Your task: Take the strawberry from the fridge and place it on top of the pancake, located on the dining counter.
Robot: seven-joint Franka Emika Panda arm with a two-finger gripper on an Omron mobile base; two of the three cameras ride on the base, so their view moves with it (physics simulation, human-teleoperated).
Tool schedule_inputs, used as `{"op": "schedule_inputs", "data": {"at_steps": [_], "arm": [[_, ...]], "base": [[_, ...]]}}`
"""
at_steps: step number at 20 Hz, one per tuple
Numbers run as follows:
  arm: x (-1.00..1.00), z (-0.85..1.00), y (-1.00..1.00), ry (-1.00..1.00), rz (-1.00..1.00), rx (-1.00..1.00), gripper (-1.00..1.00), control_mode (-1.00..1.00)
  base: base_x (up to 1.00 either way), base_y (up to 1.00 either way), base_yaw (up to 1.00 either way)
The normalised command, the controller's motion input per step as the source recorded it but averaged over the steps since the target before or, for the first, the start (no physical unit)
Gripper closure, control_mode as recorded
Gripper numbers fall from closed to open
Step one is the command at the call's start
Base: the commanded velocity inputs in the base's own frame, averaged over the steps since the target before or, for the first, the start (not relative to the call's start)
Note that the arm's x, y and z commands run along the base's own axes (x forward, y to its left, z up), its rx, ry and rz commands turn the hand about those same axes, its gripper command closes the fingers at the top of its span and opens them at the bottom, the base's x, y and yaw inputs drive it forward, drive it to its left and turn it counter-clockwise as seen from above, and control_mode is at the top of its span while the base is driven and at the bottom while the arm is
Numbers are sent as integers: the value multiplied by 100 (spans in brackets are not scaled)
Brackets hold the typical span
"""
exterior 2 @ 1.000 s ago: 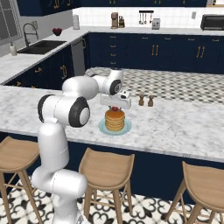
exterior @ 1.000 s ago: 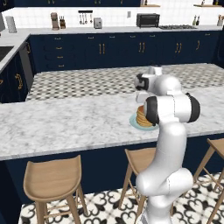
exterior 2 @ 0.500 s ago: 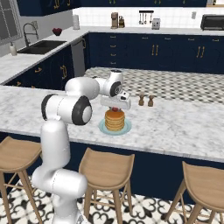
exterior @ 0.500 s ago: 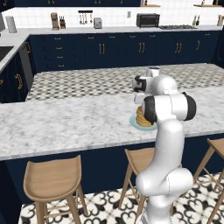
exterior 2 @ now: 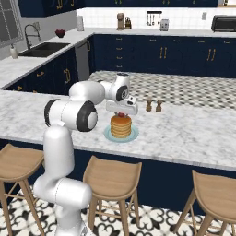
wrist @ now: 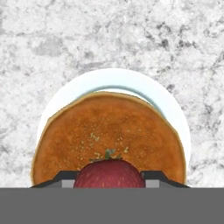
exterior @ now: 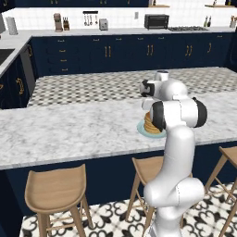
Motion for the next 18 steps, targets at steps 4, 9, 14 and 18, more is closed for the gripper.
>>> {"op": "schedule_inputs", "data": {"at_steps": [4, 9, 14, 18], "arm": [[-6, 0, 0, 0, 0, 0, -100, -100], [-10, 8, 0, 0, 0, 0, -100, -100], [-20, 33, 12, 0, 0, -7, -100, -100], [-46, 66, 21, 0, 0, -11, -100, -100]], "base": [[0, 0, 0], [0, 0, 0], [0, 0, 0], [0, 0, 0]]}}
